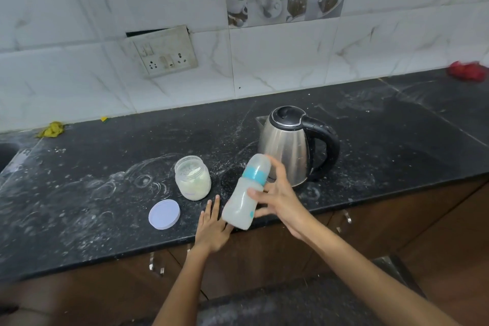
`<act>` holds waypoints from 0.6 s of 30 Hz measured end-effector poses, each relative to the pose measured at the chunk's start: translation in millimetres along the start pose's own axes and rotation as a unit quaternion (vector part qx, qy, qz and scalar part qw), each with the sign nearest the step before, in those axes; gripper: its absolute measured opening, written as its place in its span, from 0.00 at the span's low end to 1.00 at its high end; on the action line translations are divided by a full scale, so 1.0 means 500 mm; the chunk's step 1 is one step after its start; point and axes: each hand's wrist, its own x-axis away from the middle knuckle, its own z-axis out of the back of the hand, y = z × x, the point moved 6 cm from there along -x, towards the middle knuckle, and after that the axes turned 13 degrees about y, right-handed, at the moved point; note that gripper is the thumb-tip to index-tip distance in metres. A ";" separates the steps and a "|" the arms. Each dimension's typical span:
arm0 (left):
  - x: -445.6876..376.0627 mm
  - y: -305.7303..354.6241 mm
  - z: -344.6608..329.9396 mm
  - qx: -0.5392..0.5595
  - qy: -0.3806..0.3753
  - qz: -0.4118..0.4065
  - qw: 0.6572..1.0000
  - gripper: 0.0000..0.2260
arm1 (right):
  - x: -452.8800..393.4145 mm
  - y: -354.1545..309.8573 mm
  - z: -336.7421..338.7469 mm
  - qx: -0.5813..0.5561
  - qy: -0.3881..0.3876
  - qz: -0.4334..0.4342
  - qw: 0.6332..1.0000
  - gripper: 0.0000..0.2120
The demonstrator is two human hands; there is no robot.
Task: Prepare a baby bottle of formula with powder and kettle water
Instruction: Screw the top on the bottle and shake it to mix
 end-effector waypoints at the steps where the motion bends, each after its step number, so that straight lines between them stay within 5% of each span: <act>1: 0.000 -0.001 0.000 0.002 0.003 0.000 1.000 0.29 | 0.006 -0.002 -0.002 0.007 -0.013 0.002 1.000 0.37; 6: 0.000 -0.005 -0.005 -0.007 -0.005 0.005 1.000 0.25 | -0.029 -0.023 0.045 -0.140 0.129 -0.002 0.982 0.33; 10: -0.001 -0.003 -0.001 -0.010 -0.002 0.006 1.000 0.28 | -0.006 -0.016 0.019 -0.014 0.003 -0.030 0.999 0.34; 15: -0.001 -0.005 -0.005 0.000 -0.005 0.006 1.000 0.25 | -0.034 -0.025 0.061 -0.137 0.144 -0.018 0.980 0.30; 18: 0.000 -0.003 -0.001 -0.006 0.000 0.005 1.000 0.27 | -0.015 -0.006 0.029 0.005 0.090 -0.038 0.995 0.35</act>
